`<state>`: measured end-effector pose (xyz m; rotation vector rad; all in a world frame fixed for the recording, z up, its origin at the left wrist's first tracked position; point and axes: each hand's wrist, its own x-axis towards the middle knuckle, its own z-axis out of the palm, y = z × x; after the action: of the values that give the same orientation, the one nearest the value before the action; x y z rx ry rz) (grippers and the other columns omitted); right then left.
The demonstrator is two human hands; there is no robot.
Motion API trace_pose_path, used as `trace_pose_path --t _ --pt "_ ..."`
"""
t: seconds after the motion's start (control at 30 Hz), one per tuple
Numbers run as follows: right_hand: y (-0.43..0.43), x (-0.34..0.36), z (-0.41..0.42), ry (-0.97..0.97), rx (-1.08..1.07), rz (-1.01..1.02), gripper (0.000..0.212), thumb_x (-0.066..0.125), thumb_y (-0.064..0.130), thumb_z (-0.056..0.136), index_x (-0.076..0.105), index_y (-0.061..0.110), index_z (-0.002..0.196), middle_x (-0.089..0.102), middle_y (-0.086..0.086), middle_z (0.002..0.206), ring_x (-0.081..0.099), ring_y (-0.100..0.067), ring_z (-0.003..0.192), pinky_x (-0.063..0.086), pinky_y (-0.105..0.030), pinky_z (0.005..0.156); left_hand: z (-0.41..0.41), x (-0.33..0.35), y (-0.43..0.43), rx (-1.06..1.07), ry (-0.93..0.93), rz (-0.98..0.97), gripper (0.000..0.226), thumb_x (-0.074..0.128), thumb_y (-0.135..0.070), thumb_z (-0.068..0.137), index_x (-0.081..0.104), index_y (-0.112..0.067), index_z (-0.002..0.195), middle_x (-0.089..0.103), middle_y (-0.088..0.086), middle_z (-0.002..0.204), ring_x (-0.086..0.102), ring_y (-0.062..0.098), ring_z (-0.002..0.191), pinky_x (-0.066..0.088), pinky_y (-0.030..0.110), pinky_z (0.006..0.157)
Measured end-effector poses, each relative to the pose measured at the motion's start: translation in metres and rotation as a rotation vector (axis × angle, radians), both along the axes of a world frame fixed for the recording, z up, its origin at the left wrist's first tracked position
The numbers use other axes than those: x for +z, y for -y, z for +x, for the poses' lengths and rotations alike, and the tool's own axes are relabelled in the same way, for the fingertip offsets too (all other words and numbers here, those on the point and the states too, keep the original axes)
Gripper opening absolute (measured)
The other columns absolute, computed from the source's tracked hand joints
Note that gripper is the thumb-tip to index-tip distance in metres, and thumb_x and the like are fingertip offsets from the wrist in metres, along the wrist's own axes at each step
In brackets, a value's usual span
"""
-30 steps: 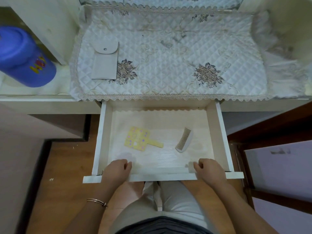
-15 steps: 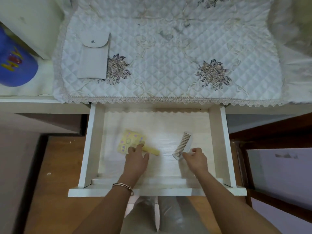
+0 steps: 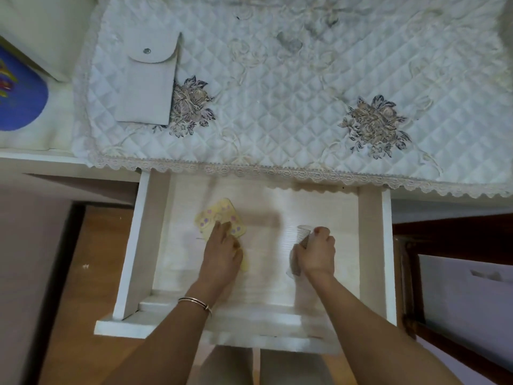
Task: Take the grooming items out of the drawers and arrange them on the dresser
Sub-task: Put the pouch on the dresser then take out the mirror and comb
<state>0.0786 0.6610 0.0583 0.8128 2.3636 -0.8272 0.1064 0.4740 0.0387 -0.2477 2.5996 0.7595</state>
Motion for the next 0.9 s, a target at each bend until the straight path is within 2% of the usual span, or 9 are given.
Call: trace_pose_path --t 0.07,0.13,0.2,0.4,0.53,0.6,0.73,0.83,0.9 --pt "0.0 0.0 -0.002 0.007 -0.014 -0.035 0.049 0.062 0.01 0.081 0.037 0.001 0.123 0.041 -0.02 0.129 0.043 -0.038 0.118 0.041 -0.039 0.092 -0.001 0.009 -0.001 0.085 0.033 -0.071 0.032 0.054 -0.027 0.076 0.062 0.003 0.087 0.052 0.027 0.121 0.047 0.045 0.116 0.041 0.042 0.093" --pt "-0.002 0.001 -0.003 0.011 -0.014 -0.063 0.05 0.063 0.009 0.08 0.038 0.001 0.123 0.04 -0.021 0.13 0.043 -0.038 0.118 0.04 -0.039 0.094 0.002 0.016 -0.007 0.195 0.102 -0.148 0.042 0.065 -0.027 0.078 0.054 0.001 0.107 0.045 0.023 0.123 0.043 0.041 0.112 0.041 0.046 0.089" --pt "-0.005 0.001 -0.001 0.023 -0.006 -0.078 0.049 0.063 0.009 0.079 0.039 0.001 0.121 0.041 -0.02 0.129 0.044 -0.037 0.117 0.04 -0.039 0.095 0.005 0.022 -0.014 0.331 0.176 -0.141 0.051 0.066 -0.028 0.079 0.046 0.003 0.114 0.042 0.023 0.122 0.042 0.04 0.11 0.04 0.047 0.089" --pt "-0.008 0.0 0.008 0.019 -0.003 -0.083 0.044 0.066 0.007 0.077 0.044 0.0 0.114 0.048 -0.021 0.121 0.051 -0.036 0.107 0.045 -0.04 0.087 0.015 0.017 -0.019 0.576 0.147 0.027 0.043 0.059 -0.003 0.078 0.037 0.009 0.113 0.044 0.027 0.115 0.046 0.044 0.104 0.042 0.049 0.091" --pt "-0.004 0.001 0.012 0.004 -0.02 -0.105 0.04 0.061 0.003 0.079 0.042 0.0 0.114 0.049 -0.02 0.119 0.053 -0.035 0.103 0.044 -0.036 0.081 0.019 0.014 -0.016 0.635 0.158 0.044 0.041 0.059 -0.005 0.078 0.038 0.008 0.11 0.047 0.029 0.113 0.048 0.044 0.102 0.042 0.049 0.09" --pt "-0.004 0.001 0.014 0.007 -0.034 -0.135 0.037 0.057 0.002 0.082 0.04 0.003 0.114 0.054 -0.017 0.109 0.054 -0.032 0.092 0.043 -0.034 0.077 0.019 0.013 -0.014 0.692 0.173 0.086 0.043 0.062 -0.006 0.077 0.036 0.007 0.109 0.049 0.027 0.113 0.049 0.044 0.103 0.044 0.047 0.089" --pt "0.0 0.006 0.012 0.014 -0.089 -0.231 0.023 0.051 0.001 0.083 0.042 0.012 0.101 0.05 0.003 0.074 0.053 -0.026 0.079 0.044 -0.033 0.072 0.014 0.021 -0.006 0.843 0.189 0.249 0.038 0.064 -0.006 0.077 0.035 -0.005 0.101 0.052 0.013 0.1 0.053 0.03 0.091 0.043 0.034 0.078" --pt "0.008 0.016 0.005 0.002 -0.091 -0.321 0.018 0.054 0.004 0.083 0.051 0.016 0.096 0.056 0.002 0.08 0.055 -0.022 0.081 0.044 -0.029 0.073 0.013 0.028 0.004 0.904 0.233 0.368 0.03 0.065 -0.006 0.077 0.044 -0.008 0.098 0.051 0.002 0.086 0.053 0.021 0.081 0.045 0.033 0.074" --pt "0.014 0.025 0.0 -0.029 -0.075 -0.386 0.015 0.056 0.007 0.083 0.057 0.018 0.093 0.059 0.002 0.081 0.056 -0.02 0.081 0.043 -0.028 0.074 0.012 0.034 0.011 0.982 0.22 0.5 0.033 0.068 -0.003 0.075 0.054 0.0 0.105 0.056 0.004 0.087 0.054 0.018 0.077 0.046 0.031 0.073"
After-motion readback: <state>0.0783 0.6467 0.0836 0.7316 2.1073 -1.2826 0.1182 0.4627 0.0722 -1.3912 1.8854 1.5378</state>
